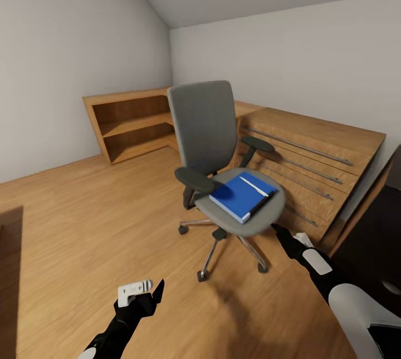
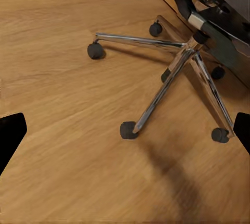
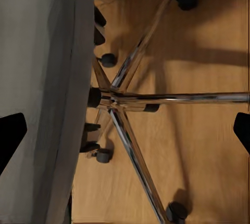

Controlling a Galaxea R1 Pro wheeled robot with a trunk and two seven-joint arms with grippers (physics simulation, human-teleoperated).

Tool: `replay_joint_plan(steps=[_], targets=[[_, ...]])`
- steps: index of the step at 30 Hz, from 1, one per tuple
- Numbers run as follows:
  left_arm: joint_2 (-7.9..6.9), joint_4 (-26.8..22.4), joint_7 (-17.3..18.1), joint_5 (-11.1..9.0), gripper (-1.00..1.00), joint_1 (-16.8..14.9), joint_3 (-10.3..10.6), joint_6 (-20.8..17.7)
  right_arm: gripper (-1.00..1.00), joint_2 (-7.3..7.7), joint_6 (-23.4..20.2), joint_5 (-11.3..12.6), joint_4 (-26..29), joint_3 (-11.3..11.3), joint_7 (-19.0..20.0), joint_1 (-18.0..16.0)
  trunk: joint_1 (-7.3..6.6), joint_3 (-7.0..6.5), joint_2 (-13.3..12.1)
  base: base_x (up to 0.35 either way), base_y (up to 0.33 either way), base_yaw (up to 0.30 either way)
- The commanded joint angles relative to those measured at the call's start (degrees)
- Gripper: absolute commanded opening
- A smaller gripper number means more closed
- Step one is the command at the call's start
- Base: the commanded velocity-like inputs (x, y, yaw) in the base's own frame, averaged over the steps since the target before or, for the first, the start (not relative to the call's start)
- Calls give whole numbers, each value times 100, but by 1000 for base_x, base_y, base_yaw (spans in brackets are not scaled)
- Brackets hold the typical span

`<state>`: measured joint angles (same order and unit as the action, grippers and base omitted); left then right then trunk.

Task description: In the bedroom, organize the workspace by keeping the computer under the desk, ensuring the monitor is on the desk, placing the keyboard on the desk next to the monitor, placing the mouse on the desk next to the keyboard, moving the folder from the swivel chair onto the desk next to the mouse, stacking the notebook on top of the folder with the pen on top of the notebook, and positioning the swivel chair next to the desk.

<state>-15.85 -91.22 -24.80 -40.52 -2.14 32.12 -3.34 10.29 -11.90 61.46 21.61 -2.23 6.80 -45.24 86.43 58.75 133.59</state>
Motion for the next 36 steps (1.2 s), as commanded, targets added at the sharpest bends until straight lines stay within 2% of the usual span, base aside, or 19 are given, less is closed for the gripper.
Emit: replay_joint_plan(steps=[1, 12, 19, 20, 22, 23, 24, 27, 28, 33, 36], targets=[[-5, -10, -43, -21, 100, -6, 13, -15, 100, -1, -31, 24, -1, -23, 15, -2, -3, 5, 2, -246, 1, 0], [-4, -10, -43, -4, 100, -6, 19, -18, 100, -7, -9, 4, -11, -23, 9, -2, -3, 5, 2, -314, 0, 0], [4, -10, -43, 2, 100, -6, 30, -18, 100, -22, 369, -109, -29, 7, -13, -2, -3, 5, 2, -262, 0, 0], [6, -5, -43, 12, 100, -6, 102, -18, 100, -56, 723, -408, -42, 42, -74, -2, -3, 5, 2, -57, 0, 0], [5, -3, -46, 24, 100, -6, 153, -18, 100, -79, 942, -647, -68, 60, -156, -2, -3, 5, 2, -41, 0, 0], [1, -2, -46, 36, 100, -6, 183, -18, 100, -105, 1145, -889, -101, 71, -268, -2, -3, 5, 2, -23, 0, 0], [0, -2, -46, 41, 100, -6, 191, -18, 100, -119, 1235, -997, -117, 73, -329, -2, -3, 5, 2, -19, 0, 0], [-3, -2, -47, 49, 100, -6, 208, -18, 100, -181, 1458, -1236, -197, 81, -502, 1, -47, -31, -78, -12, 0, 0], [-4, 0, -49, 38, 100, -6, 214, -18, 100, -244, 1587, -1341, -273, 86, -585, 4, -69, -49, -118, -6, 0, 0], [-2, 163, -51, 17, 100, -6, 227, -22, 100, -404, 1995, -1554, -464, 98, -694, 25, -179, -139, -319, -3, 0, 0], [0, 372, -51, 12, 100, -6, 236, -25, 100, -524, 2319, -1781, -611, 105, -718, 62, -245, -193, -439, 0, 0, 0]])
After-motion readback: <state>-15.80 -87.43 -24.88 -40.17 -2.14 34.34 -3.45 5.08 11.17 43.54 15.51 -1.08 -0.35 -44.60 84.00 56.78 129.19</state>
